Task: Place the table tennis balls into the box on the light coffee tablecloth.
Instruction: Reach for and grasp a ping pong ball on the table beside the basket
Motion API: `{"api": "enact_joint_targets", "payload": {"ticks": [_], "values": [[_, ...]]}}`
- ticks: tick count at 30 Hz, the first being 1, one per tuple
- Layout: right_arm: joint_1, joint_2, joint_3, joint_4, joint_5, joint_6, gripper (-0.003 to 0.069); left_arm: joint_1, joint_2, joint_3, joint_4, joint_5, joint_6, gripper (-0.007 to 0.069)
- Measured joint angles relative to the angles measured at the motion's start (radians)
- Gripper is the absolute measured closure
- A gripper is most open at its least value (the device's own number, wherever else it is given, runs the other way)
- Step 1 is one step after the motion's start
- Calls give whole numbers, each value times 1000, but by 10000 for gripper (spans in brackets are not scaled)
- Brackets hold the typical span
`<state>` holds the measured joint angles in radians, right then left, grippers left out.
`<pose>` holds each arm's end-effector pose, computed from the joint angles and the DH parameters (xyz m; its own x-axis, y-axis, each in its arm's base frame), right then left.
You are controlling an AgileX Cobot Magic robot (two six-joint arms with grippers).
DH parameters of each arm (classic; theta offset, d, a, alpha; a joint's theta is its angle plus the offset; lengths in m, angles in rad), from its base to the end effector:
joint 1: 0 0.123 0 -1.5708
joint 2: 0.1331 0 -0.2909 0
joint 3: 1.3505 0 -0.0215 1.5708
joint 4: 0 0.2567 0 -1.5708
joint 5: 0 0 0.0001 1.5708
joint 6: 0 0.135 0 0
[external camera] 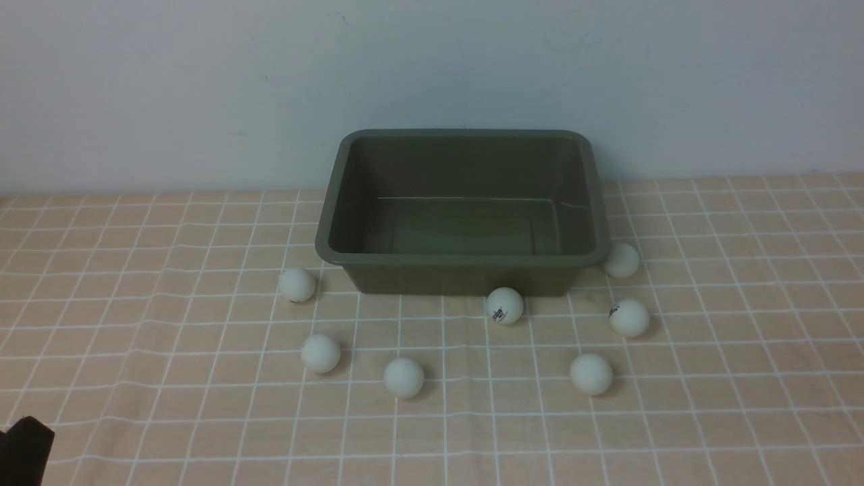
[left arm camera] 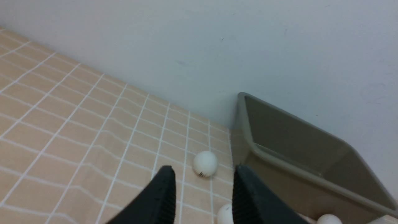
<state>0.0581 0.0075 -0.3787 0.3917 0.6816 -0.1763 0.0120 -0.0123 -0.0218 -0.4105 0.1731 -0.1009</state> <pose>0.0594 0.0360 0.2724 -0.2211 0.1171 -0.9682 -0.2652 0.9481 0.1753 0.0981 -0.0081 0.2053 -0.0604 -0.4842 -0.8729 0.0314 0.8731 -0.4865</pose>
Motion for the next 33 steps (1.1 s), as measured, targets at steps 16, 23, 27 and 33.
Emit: {"api": "enact_joint_targets", "payload": {"ticks": [16,23,27,33], "values": [[0,0,0,61,23,-149,381,0,460,-532,0,526,462,367],[0,0,0,87,32,-163,381,0,739,-715,13,599,708,249],[0,0,0,95,46,-163,381,0,971,-845,47,700,711,225],[0,0,0,118,118,-197,381,0,1279,-1023,53,763,698,221]]}}
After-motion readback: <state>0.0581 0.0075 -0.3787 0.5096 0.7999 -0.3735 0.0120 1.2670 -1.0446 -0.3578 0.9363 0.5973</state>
